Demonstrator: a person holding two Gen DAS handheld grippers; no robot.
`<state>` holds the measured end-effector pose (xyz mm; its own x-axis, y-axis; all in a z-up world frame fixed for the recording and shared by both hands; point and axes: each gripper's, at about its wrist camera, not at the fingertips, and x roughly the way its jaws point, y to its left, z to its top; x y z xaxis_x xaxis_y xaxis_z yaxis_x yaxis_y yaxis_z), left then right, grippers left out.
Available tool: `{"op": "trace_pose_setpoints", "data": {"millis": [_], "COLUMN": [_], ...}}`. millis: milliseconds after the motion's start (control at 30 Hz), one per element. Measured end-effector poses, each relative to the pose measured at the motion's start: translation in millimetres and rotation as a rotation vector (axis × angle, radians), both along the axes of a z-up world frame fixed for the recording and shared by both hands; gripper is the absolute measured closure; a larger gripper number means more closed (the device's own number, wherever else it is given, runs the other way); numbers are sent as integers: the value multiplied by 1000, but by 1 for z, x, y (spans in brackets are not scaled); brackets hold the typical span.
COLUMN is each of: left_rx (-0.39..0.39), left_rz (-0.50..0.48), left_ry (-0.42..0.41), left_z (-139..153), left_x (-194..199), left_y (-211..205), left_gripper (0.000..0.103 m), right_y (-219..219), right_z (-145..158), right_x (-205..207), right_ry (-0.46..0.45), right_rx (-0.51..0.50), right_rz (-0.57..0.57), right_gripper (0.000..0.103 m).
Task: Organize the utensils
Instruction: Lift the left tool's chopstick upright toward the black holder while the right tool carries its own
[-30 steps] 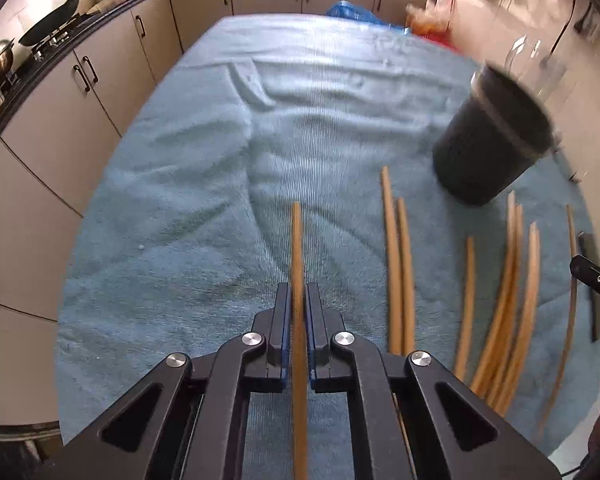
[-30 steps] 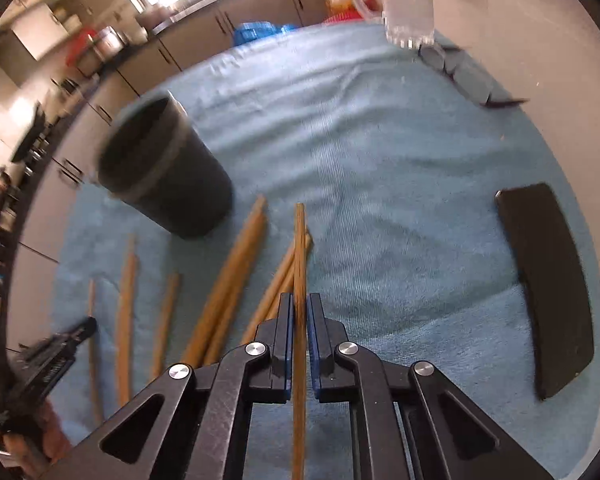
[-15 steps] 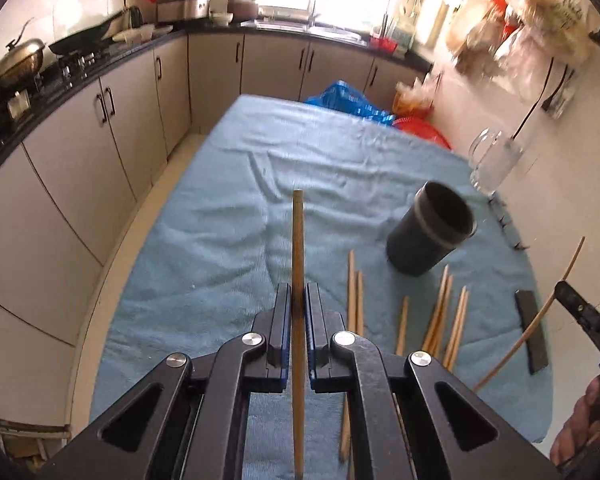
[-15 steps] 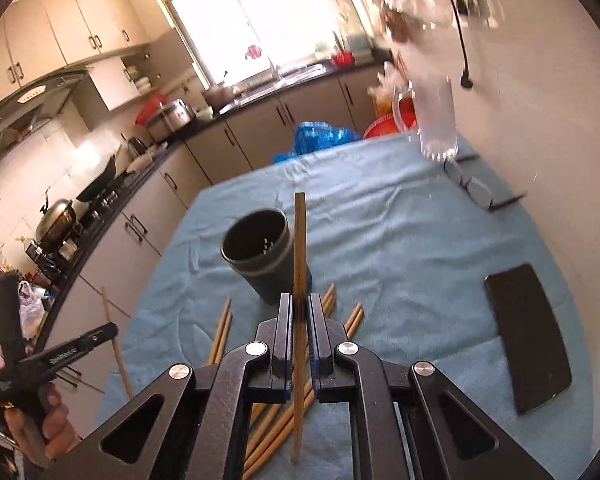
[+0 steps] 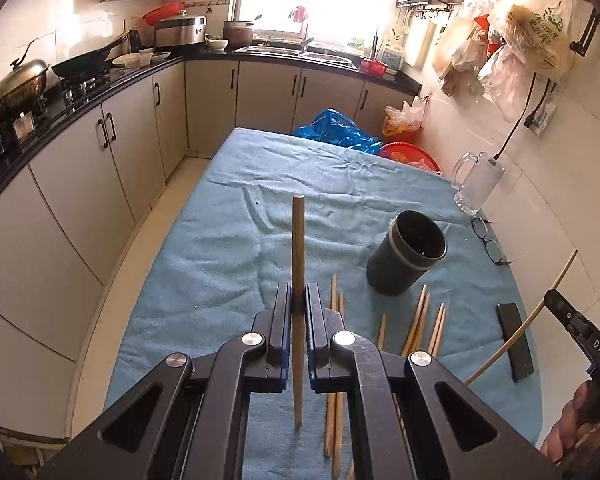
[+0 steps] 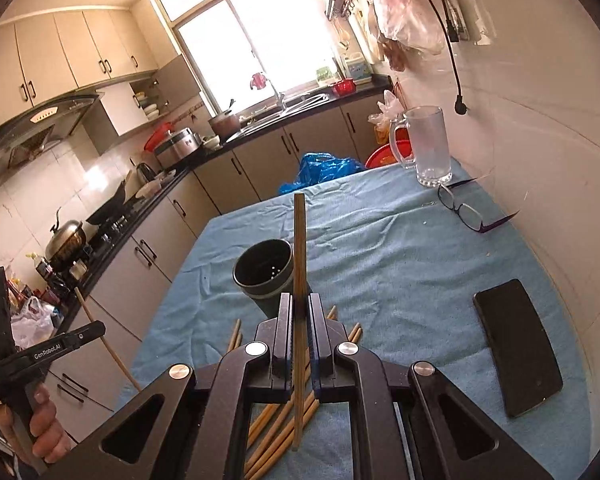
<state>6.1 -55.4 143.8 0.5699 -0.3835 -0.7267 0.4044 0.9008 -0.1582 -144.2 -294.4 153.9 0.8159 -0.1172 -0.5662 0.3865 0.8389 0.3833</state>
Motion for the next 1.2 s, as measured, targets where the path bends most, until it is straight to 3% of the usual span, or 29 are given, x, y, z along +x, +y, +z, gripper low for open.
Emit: {"op": "trace_pose_setpoints", "data": {"millis": [600, 1033, 1200], "left_rx": [-7, -91, -127], "left_rz": [-64, -134, -142], "left_ry": [-35, -85, -78], "left_z": [50, 118, 125], "left_x": [0, 23, 44], "left_y": [-30, -74, -96], "left_gripper": [97, 97, 97], "right_y": [-17, -49, -59], "right_z": [30, 77, 89], "right_x": [2, 47, 70], "right_ry": [-75, -161, -196], "right_rx": [2, 31, 25], "right_rz": [-9, -51, -85], "right_gripper": [96, 96, 96]}}
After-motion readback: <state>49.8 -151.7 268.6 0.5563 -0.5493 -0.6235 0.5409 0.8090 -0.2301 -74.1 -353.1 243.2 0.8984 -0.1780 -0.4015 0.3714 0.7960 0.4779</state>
